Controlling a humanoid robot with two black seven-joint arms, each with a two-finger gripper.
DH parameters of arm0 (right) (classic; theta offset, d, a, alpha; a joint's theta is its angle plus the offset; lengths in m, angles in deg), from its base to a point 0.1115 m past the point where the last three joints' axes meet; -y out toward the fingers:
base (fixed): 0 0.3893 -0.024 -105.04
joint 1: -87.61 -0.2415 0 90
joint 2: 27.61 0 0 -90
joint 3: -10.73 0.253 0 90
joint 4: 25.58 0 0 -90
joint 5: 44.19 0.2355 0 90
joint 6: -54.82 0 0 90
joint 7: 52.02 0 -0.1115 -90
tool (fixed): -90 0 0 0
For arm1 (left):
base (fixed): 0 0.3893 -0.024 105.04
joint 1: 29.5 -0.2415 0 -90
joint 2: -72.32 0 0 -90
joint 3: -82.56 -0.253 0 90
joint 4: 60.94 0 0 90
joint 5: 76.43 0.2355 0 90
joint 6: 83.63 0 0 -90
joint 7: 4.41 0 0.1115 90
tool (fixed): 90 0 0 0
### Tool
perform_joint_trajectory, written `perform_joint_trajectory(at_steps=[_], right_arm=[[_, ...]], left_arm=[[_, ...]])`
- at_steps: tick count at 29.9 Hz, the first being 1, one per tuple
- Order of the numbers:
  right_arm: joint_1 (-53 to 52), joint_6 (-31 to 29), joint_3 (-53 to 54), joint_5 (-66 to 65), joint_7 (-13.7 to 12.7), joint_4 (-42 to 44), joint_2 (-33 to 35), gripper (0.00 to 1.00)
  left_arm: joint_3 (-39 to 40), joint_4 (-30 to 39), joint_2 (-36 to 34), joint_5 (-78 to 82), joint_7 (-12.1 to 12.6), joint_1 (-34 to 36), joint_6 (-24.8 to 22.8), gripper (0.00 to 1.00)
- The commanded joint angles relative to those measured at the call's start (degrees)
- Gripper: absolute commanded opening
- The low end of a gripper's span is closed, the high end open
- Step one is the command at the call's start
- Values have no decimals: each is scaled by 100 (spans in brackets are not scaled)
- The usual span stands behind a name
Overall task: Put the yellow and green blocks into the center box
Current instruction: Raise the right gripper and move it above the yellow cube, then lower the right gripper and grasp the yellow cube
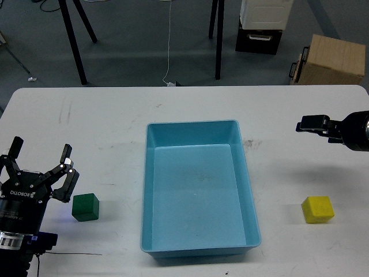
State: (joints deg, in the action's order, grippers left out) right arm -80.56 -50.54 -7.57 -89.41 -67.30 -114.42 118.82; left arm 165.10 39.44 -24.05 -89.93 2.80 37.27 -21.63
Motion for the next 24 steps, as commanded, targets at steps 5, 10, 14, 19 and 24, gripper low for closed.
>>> perform_joint_trajectory(at_steps=[5,10,14,19,24], right_arm=[[433,-380,-420,-1094,-27,-134,-44,100],[610,-301,-411,-1068,-27,-169,-194,100],[680,-143,-394,-946,-10,-248,-369,100],[724,-160,-438,-708,-18,-362,-396,100],[874,-160,-481,-743,-71,-468,-475,100]], left_arm=[[-1,-54,13,14,0,20,0,100],[-98,-115,39,14,-9,38,0,100],[-221,-142,39,23,-18,55,0,100],[-230,-177,31,14,-35,47,0,100],[-230,-177,39,14,-35,47,0,100]])
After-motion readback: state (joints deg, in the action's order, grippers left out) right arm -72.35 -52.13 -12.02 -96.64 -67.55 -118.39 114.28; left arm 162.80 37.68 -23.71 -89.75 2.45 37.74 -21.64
